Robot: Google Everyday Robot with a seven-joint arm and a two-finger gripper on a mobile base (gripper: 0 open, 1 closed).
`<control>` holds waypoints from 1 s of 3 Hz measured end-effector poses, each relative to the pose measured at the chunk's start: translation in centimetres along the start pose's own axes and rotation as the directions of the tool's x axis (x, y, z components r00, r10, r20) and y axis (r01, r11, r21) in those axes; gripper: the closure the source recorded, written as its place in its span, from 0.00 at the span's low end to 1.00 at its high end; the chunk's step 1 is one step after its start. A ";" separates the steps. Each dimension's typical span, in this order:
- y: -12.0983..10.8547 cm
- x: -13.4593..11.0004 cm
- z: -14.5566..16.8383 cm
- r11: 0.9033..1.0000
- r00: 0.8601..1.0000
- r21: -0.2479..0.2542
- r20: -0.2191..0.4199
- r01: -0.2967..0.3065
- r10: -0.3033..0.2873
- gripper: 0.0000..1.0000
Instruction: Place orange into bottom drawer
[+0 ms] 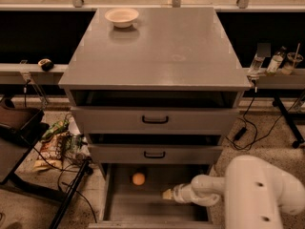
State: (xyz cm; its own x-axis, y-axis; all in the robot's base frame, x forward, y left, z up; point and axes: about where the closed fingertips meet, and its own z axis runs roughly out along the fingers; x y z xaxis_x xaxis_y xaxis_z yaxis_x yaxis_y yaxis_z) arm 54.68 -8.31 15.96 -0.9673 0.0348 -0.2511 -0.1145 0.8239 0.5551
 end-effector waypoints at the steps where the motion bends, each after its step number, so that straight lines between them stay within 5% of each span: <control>1: -2.5 -0.7 -9.8 0.991 0.990 0.101 0.108 0.083 -0.094 0.88; 2: -3.2 1.6 -19.1 0.974 0.980 0.183 0.116 0.137 -0.159 1.00; 3: -2.9 3.0 -26.0 0.954 0.975 0.232 0.070 0.189 -0.210 1.00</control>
Offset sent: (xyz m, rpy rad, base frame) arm -0.1313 -0.1950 0.2155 -0.3003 -0.2085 0.0625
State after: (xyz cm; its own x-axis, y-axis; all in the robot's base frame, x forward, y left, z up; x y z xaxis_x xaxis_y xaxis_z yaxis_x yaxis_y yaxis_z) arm 46.21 -25.31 34.21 -0.9034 -0.0991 -0.4173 -0.2393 0.9238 0.2988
